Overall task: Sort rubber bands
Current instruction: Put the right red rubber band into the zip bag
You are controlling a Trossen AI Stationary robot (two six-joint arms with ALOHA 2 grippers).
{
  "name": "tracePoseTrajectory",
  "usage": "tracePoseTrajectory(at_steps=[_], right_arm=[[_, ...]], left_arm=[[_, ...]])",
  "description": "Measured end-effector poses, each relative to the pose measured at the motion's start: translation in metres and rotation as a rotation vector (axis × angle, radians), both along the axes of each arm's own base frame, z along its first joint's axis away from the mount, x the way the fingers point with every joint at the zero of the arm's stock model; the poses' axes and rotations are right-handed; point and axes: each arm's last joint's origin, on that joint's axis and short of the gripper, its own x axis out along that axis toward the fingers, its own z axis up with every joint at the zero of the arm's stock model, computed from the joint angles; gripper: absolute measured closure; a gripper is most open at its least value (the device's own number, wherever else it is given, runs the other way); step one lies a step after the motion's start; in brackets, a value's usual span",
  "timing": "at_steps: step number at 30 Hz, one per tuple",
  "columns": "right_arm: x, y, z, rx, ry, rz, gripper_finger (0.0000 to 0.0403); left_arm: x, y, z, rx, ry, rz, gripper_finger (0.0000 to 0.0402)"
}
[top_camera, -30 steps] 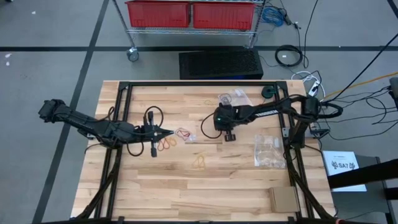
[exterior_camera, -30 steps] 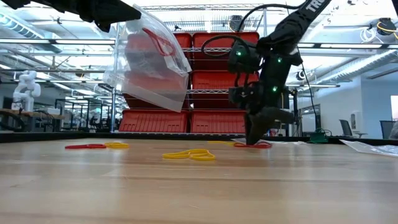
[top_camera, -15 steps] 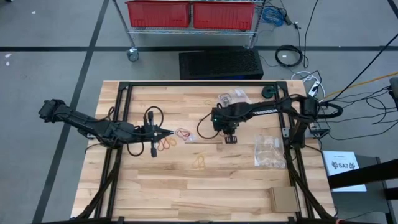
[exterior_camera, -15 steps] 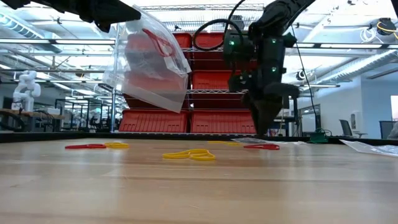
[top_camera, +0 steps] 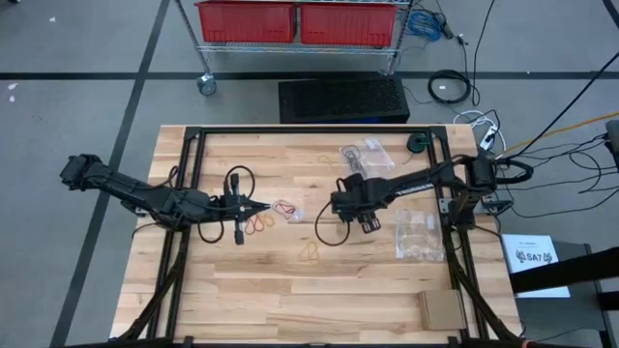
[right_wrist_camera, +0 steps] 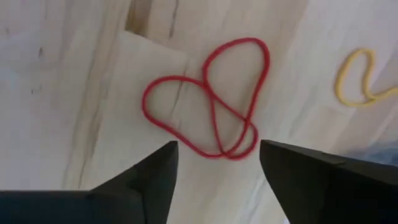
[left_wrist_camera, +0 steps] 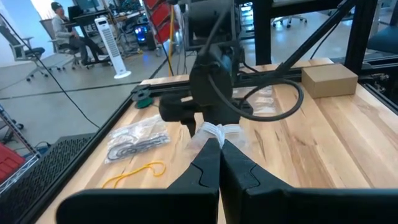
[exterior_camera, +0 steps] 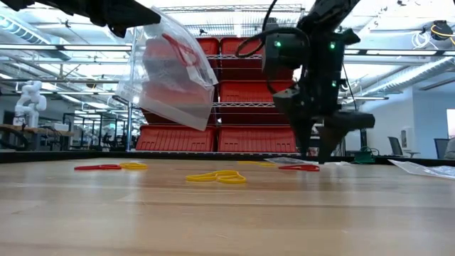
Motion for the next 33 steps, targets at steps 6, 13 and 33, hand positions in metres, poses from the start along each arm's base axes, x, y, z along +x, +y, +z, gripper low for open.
tracePoseTrajectory(at_steps=[6, 13, 33], right_arm=[[-0.006, 0.0, -0.014, 0.002, -0.01, 0.023, 0.0172], [0.0, -0.005, -0.014, -0.009, -0.058, 0.09, 0.0172], [0.004, -0.052, -0.017, 0.249, -0.231, -0.246, 0.0193]], left_arm=[[0.0, 0.0, 0.0, 0.0, 0.001, 0.0, 0.0402], [0.0, 0.0, 0.0, 0.0, 0.001, 0.001, 0.0402], [0.0, 0.0, 0.0, 0.0, 0.001, 0.002, 0.0402]])
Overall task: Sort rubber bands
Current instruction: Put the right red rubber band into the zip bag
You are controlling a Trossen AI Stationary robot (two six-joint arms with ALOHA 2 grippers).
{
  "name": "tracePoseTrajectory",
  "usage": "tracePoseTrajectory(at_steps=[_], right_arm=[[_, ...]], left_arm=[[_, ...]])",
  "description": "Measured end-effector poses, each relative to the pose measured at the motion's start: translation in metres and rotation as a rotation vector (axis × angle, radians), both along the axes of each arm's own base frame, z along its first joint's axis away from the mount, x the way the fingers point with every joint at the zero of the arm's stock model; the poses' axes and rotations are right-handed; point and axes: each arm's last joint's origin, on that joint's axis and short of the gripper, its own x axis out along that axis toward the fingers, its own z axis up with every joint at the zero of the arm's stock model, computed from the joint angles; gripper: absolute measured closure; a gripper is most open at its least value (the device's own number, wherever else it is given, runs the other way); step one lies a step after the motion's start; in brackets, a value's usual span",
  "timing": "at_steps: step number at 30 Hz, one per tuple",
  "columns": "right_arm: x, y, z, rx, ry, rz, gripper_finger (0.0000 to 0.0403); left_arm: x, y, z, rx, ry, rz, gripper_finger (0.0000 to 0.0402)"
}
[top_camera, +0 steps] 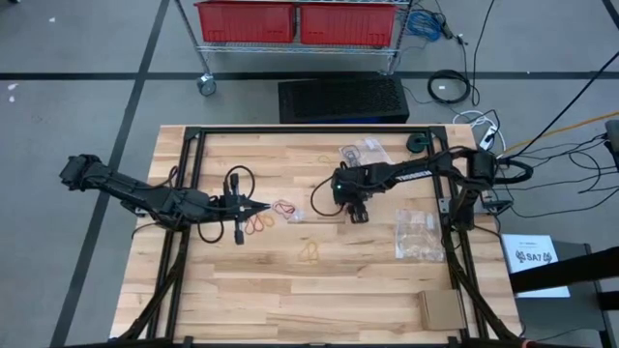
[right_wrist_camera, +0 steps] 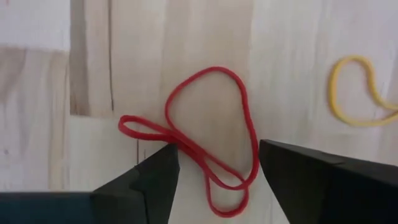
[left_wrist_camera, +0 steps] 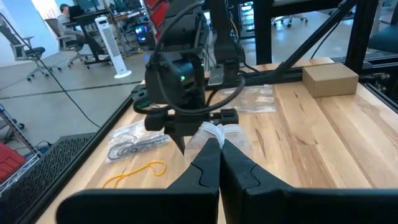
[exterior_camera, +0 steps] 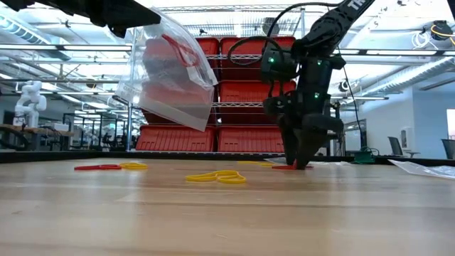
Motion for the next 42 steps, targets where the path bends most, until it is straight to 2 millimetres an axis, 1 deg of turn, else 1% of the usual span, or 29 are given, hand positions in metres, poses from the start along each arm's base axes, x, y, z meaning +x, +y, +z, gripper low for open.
tracePoseTrajectory(at_steps=[4, 8, 12, 14, 16, 22, 24, 30, 32, 35, 36, 37, 39, 41, 42], right_arm=[[0.001, -0.007, -0.01, 0.068, 0.016, -0.1, 0.0205], [0.002, -0.008, -0.022, 0.091, 0.047, -0.166, 0.0208], [0.004, -0.006, -0.025, 0.115, 0.041, -0.227, 0.0216], [0.005, -0.004, -0.025, 0.124, 0.034, -0.262, 0.0233], [0.006, -0.001, -0.024, 0.12, 0.028, -0.276, 0.0262], [0.01, 0.012, -0.025, 0.094, 0.02, -0.236, 0.0381], [0.01, 0.015, -0.025, 0.089, 0.021, -0.225, 0.0395], [0.011, 0.028, -0.023, 0.047, 0.026, -0.2, 0.0401], [0.01, 0.032, -0.016, 0.027, 0.012, -0.205, 0.0402], [0.007, 0.041, 0.0, 0.057, -0.035, -0.205, 0.0402], [0.005, 0.044, 0.005, 0.094, -0.046, -0.202, 0.0403], [0.002, 0.049, 0.012, 0.125, -0.055, -0.194, 0.0403], [0.002, 0.058, 0.03, 0.143, -0.133, -0.179, 0.0403], [0.001, 0.065, 0.048, 0.136, -0.213, -0.177, 0.0403], [0.001, 0.068, 0.053, 0.136, -0.238, -0.18, 0.0403]], left_arm=[[0.0, 0.0, 0.0, 0.0, 0.0, 0.0, 0.0402], [0.0, 0.0, 0.0, 0.0, 0.0, 0.0, 0.0402], [0.0, 0.0, 0.0, 0.0, 0.0, 0.0, 0.0402], [0.0, 0.0, 0.0, 0.0, 0.0, 0.0, 0.0402], [0.0, 0.0, 0.0, 0.0, 0.0, 0.0, 0.0402], [0.0, 0.0, 0.0, 0.0, -0.001, 0.0, 0.0402], [0.0, 0.0, 0.0, 0.0, 0.0, 0.0, 0.0402], [0.0, 0.0, 0.0, 0.0, 0.0, 0.001, 0.0402], [0.0, 0.0, 0.0, 0.0, -0.002, 0.001, 0.0402], [0.0, 0.0, 0.0, 0.001, -0.003, 0.008, 0.0402], [0.0, 0.0, 0.0, 0.0, -0.003, 0.008, 0.0402], [0.0, 0.0, 0.0, 0.001, -0.002, 0.009, 0.0402], [0.0, 0.0, 0.0, 0.001, -0.002, 0.009, 0.0402], [0.0, 0.0, 0.0, 0.001, -0.002, 0.009, 0.0402], [0.0, 0.0, 0.0, 0.001, -0.003, 0.009, 0.0401]])
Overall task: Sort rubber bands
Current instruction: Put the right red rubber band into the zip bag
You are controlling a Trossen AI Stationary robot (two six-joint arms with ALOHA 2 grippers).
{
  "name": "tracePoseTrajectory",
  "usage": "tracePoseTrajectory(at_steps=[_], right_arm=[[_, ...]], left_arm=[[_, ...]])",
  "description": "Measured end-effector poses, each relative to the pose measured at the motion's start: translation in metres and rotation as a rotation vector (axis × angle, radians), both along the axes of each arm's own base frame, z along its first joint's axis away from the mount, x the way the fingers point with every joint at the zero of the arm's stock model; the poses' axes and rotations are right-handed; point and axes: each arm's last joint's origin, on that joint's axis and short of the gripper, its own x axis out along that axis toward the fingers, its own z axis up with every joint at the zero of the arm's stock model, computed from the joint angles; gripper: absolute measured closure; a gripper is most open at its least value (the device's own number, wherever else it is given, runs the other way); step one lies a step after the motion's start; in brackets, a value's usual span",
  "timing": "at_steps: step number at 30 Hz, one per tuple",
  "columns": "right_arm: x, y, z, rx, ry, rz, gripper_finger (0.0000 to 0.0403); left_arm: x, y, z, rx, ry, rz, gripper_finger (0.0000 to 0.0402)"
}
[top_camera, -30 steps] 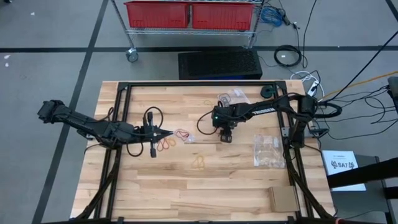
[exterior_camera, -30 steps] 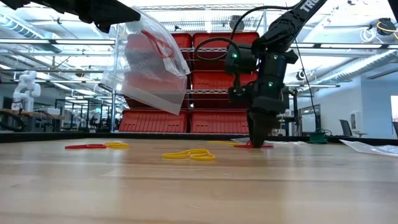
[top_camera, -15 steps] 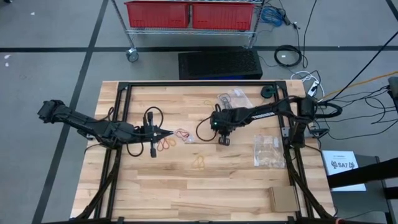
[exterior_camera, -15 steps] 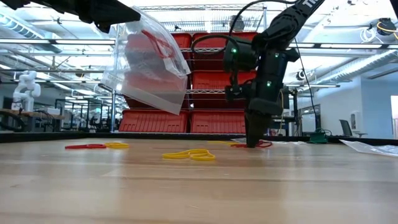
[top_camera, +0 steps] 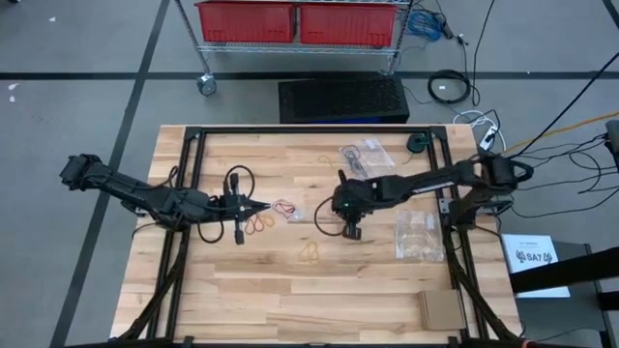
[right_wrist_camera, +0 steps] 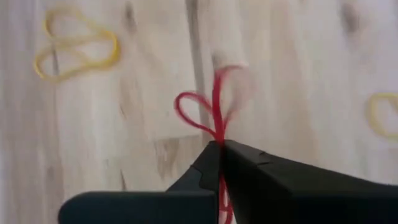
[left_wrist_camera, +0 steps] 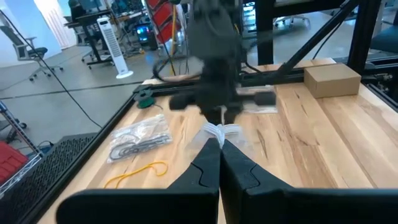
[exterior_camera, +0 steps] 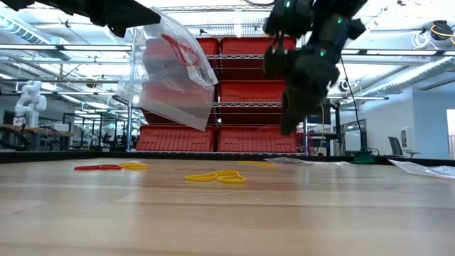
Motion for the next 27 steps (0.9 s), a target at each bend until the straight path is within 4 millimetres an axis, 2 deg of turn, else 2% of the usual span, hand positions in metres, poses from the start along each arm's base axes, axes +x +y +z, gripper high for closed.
tracePoseTrajectory(at_steps=[8, 13, 19, 22, 27], right_arm=[[0.013, 0.034, 0.052, -0.063, -0.396, 0.026, 0.0403], [0.027, 0.047, 0.092, -0.205, -0.539, 0.043, 0.0403], [0.049, 0.051, 0.12, -0.299, -0.625, 0.094, 0.0403], [0.067, 0.051, 0.114, -0.31, -0.603, 0.138, 0.0403], [0.099, 0.052, 0.094, -0.335, -0.541, 0.189, 0.0403]], left_arm=[[0.0, 0.0, 0.0, -0.002, -0.004, -0.005, 0.0402], [0.0, -0.002, 0.001, -0.01, -0.006, -0.048, 0.0402], [0.002, -0.002, 0.001, -0.014, -0.012, -0.059, 0.0402], [0.003, -0.003, 0.0, -0.014, -0.013, -0.06, 0.0402], [0.004, -0.003, 0.0, -0.015, -0.016, -0.06, 0.0401]])
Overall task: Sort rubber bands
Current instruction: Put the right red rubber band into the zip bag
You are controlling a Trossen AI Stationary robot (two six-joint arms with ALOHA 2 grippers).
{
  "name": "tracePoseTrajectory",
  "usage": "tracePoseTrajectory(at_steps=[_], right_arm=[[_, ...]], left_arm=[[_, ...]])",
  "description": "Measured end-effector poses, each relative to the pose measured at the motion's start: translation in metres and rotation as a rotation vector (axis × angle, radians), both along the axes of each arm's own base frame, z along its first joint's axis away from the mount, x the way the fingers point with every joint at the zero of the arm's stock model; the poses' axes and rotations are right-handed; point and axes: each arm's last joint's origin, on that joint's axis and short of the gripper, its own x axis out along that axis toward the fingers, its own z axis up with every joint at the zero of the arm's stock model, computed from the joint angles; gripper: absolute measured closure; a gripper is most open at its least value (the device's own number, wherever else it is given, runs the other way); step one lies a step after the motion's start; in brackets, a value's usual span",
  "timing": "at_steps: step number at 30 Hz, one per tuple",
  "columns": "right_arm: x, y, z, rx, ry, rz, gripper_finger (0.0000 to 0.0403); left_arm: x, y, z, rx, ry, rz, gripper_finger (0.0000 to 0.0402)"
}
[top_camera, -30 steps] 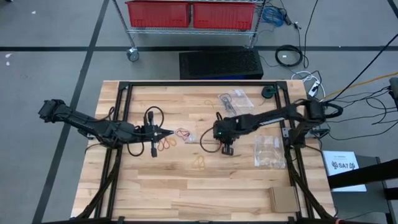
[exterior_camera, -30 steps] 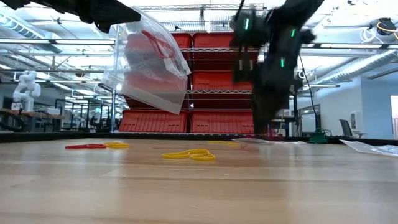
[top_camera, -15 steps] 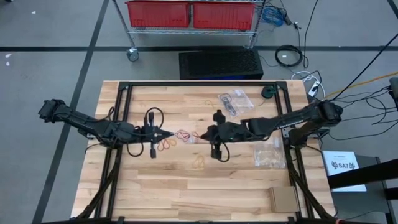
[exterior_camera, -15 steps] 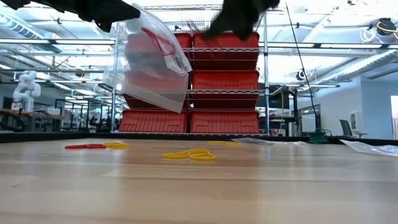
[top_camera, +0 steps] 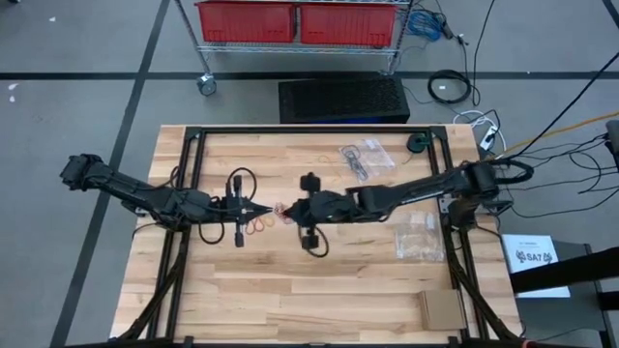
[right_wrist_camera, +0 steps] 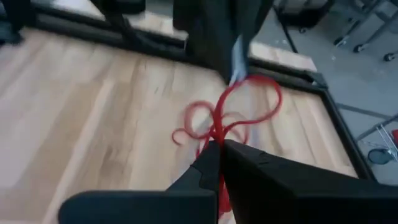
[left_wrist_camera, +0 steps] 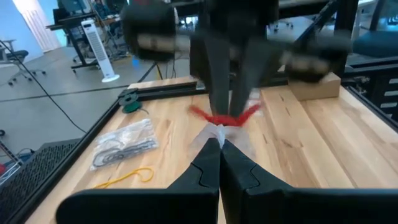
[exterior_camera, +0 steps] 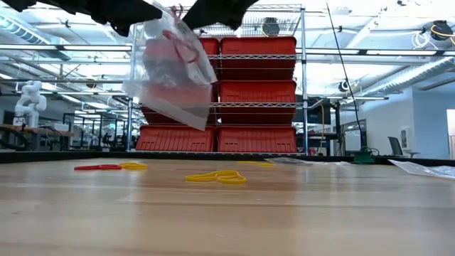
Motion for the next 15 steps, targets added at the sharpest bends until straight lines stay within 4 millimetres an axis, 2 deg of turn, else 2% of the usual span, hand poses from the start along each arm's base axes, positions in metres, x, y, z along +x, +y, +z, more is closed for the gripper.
tracePoseTrajectory(at_steps=[5, 11, 15], right_arm=[[0.018, 0.001, -0.019, 0.0, 0.066, -0.004, 0.0403], [0.024, 0.0, -0.004, 0.09, 0.018, -0.062, 0.04], [0.025, -0.005, 0.007, 0.109, 0.032, -0.088, 0.0368]], left_arm=[[0.0, 0.0, 0.0, 0.002, 0.004, 0.0, 0.0402], [0.0, 0.0, 0.0, 0.001, 0.0, 0.0, 0.0402], [0.0, 0.0, 0.001, -0.001, -0.005, 0.0, 0.0401]])
